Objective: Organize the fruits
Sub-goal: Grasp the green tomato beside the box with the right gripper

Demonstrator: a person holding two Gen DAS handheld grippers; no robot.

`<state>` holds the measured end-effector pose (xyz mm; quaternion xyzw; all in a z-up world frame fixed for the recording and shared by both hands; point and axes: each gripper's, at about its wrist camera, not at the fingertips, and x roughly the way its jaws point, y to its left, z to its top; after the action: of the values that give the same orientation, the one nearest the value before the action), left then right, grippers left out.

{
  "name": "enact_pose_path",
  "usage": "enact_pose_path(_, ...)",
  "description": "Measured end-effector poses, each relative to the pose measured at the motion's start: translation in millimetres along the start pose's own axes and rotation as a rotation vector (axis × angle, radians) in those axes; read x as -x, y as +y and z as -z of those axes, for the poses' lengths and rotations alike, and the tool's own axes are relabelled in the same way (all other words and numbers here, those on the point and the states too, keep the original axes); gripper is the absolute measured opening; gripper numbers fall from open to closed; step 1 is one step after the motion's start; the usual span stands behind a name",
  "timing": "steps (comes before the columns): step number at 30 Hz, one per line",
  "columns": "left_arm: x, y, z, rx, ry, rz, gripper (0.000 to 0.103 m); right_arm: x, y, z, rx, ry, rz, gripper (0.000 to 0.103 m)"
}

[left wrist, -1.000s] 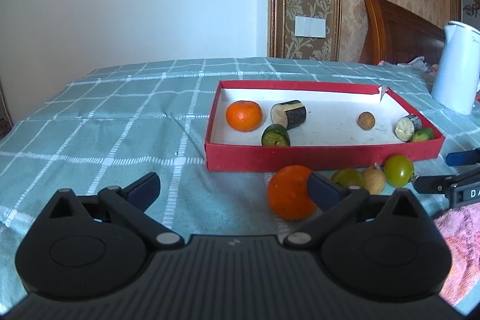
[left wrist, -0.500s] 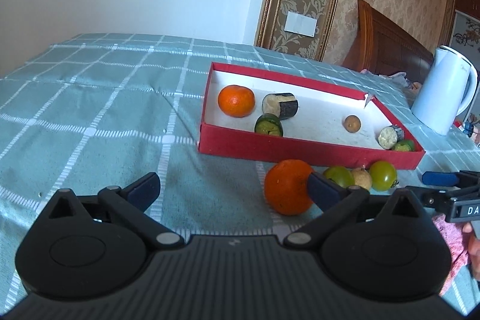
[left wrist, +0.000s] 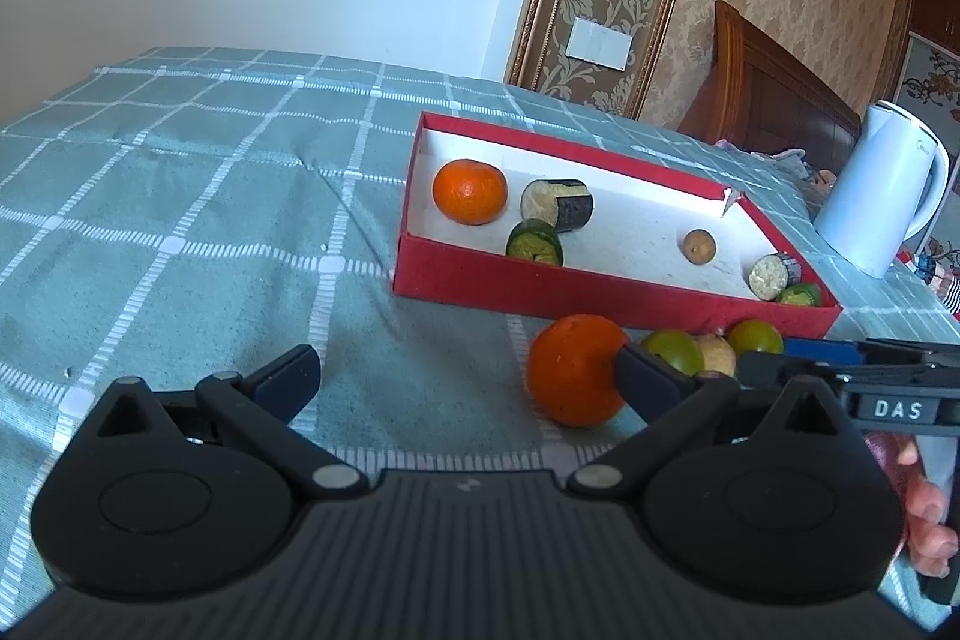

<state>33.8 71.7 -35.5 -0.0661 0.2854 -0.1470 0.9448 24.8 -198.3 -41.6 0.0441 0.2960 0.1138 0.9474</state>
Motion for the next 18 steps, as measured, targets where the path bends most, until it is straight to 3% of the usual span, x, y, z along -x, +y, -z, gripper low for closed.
enact_pose_path(6, 0.0, 0.1, 0.8, 0.004, 0.001, 0.002, 0.103, -5.6, 3.1, -4.7, -0.014, 0.001, -0.021, 0.041)
enact_pose_path(12, -0.3, 0.1, 1.1, 0.006, 0.001, 0.002, 0.103, -6.4, -3.7, -2.4, -0.053, 0.007, -0.043, 0.033)
enact_pose_path(18, -1.1, 1.2, 0.8, 0.008, 0.002, 0.004, 0.103, -0.3, 0.8, 3.5, -0.030, -0.009, -0.023, 0.033)
